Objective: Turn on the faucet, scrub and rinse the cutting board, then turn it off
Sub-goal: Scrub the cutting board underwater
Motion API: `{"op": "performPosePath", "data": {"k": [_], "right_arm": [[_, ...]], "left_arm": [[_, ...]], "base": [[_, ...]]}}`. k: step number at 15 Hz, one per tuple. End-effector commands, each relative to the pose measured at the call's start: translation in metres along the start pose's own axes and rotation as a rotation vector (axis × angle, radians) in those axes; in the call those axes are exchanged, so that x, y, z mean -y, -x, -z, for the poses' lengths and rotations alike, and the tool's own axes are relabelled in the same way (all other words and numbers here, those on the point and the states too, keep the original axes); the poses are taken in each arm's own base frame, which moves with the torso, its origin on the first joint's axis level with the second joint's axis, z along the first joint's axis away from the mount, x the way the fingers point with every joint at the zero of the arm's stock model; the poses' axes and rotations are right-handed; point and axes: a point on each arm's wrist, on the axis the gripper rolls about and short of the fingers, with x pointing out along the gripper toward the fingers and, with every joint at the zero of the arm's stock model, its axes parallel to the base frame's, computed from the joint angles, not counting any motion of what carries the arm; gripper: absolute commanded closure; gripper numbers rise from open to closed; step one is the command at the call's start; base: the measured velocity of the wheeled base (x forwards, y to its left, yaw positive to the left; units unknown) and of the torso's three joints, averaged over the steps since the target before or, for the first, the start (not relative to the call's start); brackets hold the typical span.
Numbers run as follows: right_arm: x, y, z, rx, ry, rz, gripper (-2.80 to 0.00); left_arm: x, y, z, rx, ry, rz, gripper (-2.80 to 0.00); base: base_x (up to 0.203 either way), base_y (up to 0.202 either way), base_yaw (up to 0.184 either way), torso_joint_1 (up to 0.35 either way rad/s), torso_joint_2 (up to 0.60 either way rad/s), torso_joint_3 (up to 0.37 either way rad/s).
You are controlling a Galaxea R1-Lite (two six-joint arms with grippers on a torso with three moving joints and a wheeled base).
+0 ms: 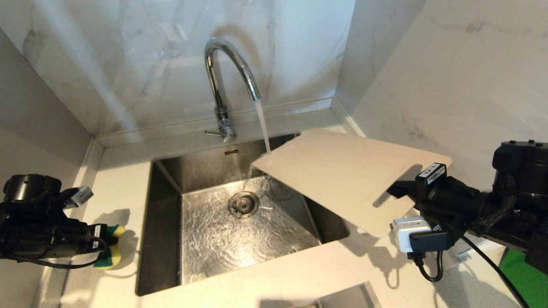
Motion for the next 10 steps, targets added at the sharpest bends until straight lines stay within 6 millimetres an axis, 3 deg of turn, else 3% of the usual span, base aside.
{"op": "performPosePath", "data": {"k": [1,6,10], "right_arm": [[-0.009,0.007,-0.003,0.002,-0.006,-0.021,0.0],[-0.026,0.023,-0.025,0.13,-0.041,-0.088,0.0],[-0.015,0.017,-0.048,0.305,0.078,-0.03,0.0]], "left_arm": [[0.0,-0.001,0.0,-0.002,0.001,0.001,0.0],[0.008,0.001,-0.011,0.029,-0.007,0.02,0.0],[0.023,0.004,-0.025,0.034,-0.025,0.051,0.0]], "base": [[0.0,0.0,0.0,0.0,0.0,0.0],[0.0,0.0,0.0,0.0,0.0,0.0],[0.0,0.0,0.0,0.0,0.0,0.0]]}}
